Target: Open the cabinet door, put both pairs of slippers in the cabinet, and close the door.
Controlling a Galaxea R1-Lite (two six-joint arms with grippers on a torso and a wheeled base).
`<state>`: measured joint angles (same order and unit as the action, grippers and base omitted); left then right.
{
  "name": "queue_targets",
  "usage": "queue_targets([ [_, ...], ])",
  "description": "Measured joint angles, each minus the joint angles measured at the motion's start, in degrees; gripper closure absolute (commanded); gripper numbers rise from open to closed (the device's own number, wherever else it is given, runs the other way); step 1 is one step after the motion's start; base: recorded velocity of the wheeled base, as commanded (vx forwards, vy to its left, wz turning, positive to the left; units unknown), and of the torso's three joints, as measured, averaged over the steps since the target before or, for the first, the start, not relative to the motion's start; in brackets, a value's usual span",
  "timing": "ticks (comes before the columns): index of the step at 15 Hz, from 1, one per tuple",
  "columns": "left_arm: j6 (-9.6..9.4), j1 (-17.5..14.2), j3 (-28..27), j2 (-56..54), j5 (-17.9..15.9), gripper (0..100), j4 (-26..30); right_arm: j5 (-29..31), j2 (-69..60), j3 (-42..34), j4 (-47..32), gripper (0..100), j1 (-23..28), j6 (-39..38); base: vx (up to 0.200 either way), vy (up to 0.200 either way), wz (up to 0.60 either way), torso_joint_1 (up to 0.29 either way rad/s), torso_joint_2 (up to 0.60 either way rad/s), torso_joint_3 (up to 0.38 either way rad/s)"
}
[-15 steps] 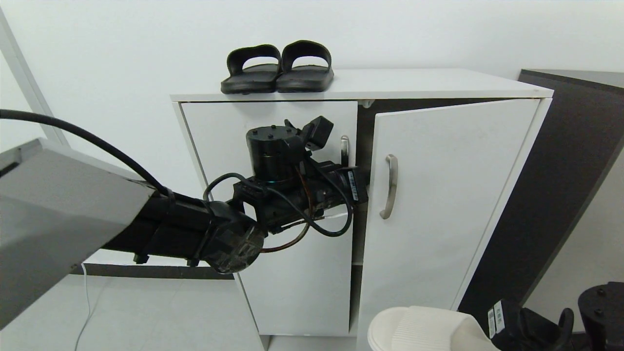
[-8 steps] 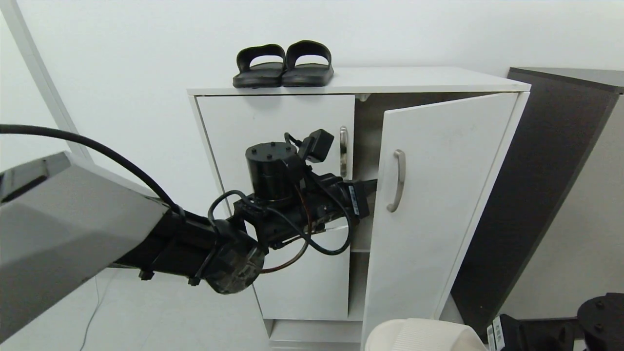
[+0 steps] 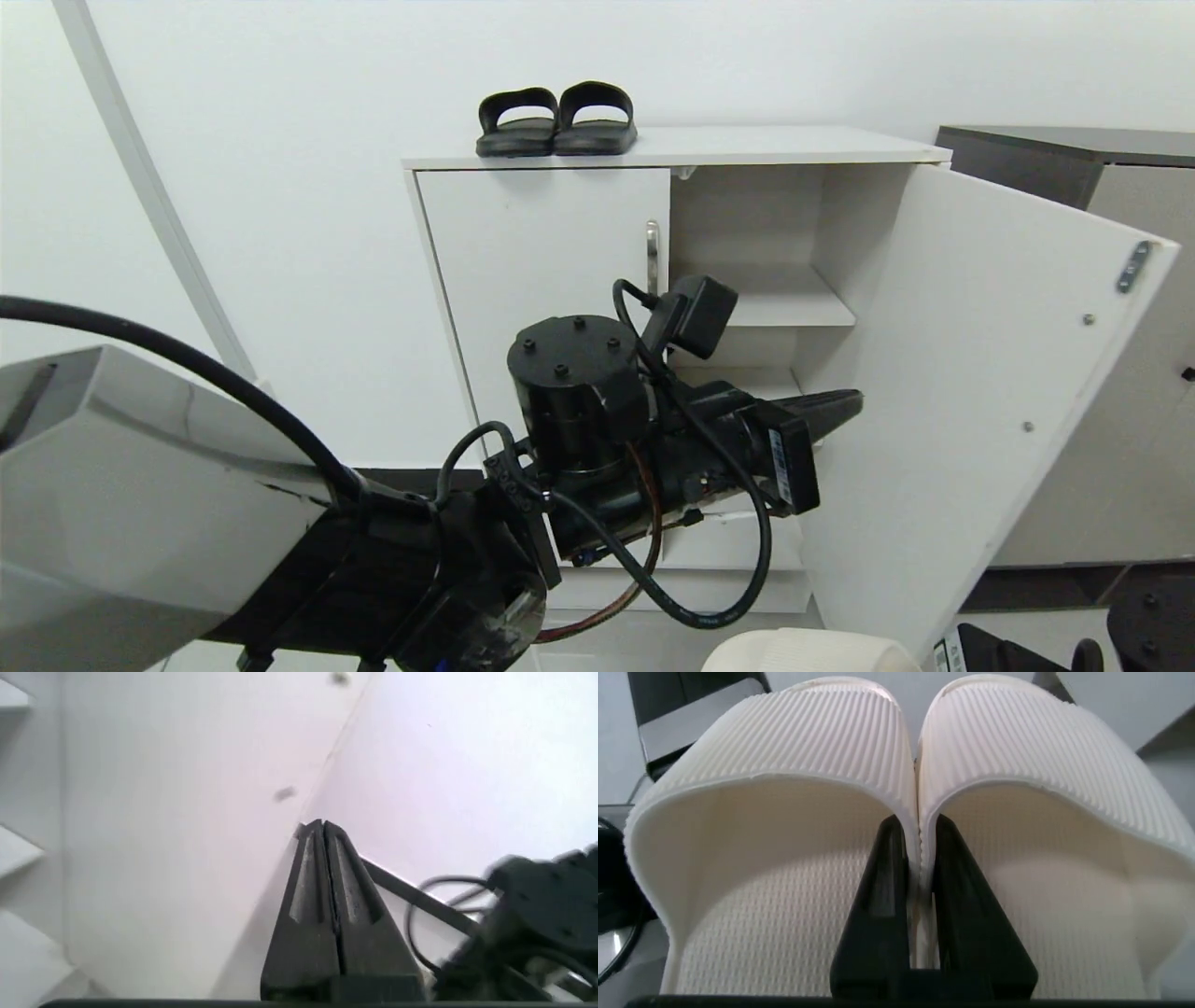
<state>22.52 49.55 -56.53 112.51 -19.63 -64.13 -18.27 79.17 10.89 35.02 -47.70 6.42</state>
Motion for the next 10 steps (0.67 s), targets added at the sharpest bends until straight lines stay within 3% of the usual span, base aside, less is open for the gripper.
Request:
queue_targets([
  [4,-0.13,-5.95,2.78,-3.96,1.43,100,1.54,1.21,1.27,1.78,0.09,100,2.83,-0.4,0.0,0.0,0.0,0.0,0.0,0.0],
  [6,-0.76,-8.77,6.14,-10.23,2.3,100,5.27,6.79,2.97,5.42,0.09,100,6.67,-3.01,0.0,0.0,0.0,0.0,0.0,0.0],
  [8,-2.46,-12.37,10.01,-19.83,4.72,100,12.63,17.68,5.58,10.39,0.22,100,8.23,-9.22,0.0,0.0,0.0,0.0,0.0,0.0],
  [10,-4.53,-15.6,14.12,-32.5,7.73,100,24.54,24.08,9.45,15.02,2.44,100,8.64,-13.56,0.0,0.0,0.0,0.0,0.0,0.0],
])
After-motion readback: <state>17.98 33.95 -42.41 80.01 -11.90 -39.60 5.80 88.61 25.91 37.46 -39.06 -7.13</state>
